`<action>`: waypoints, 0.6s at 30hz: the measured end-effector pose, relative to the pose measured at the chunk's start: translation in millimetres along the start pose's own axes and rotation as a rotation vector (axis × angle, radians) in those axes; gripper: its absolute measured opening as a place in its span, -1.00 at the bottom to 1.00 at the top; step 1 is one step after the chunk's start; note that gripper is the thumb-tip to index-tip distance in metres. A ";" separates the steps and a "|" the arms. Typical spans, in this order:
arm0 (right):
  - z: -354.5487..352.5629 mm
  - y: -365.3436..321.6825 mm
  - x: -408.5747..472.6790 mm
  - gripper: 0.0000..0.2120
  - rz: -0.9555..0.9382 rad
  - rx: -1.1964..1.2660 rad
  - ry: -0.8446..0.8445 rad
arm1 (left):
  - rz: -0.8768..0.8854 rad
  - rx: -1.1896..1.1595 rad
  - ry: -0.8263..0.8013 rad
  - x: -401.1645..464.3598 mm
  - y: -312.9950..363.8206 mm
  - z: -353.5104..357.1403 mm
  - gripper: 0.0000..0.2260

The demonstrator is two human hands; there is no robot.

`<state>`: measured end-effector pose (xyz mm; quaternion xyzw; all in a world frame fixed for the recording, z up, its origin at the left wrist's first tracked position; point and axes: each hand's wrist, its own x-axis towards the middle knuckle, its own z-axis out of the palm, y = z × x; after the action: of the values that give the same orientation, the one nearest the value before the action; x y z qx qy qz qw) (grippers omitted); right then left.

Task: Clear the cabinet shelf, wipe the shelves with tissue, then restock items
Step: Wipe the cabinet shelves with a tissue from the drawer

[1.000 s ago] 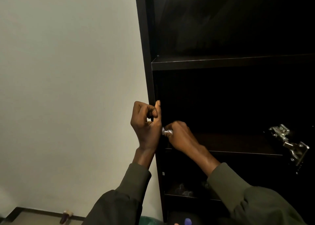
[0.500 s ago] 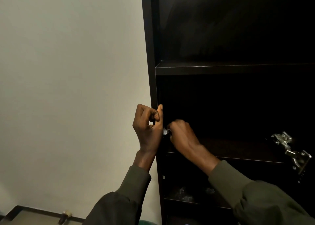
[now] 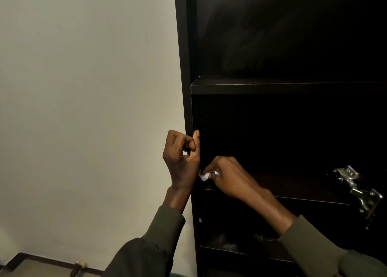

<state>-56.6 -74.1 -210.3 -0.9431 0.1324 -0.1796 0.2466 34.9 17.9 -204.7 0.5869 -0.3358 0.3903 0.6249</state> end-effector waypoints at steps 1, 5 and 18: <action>-1.9 3.5 4.4 -0.78 0.003 -0.011 0.076 | 0.002 0.002 -0.002 0.3 0.5 0.0 -0.70; 17.5 3.9 16.9 -0.74 0.015 -0.145 0.027 | 0.007 0.008 -0.010 0.7 0.6 -1.9 -0.70; 19.3 1.2 -19.3 -0.82 -0.155 -0.089 -0.021 | -0.016 0.004 0.001 -0.8 3.1 2.4 -0.70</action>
<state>-66.4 -60.6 -232.0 -0.9623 0.0642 -0.1824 0.1913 31.8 15.4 -203.7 0.5906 -0.3299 0.3862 0.6270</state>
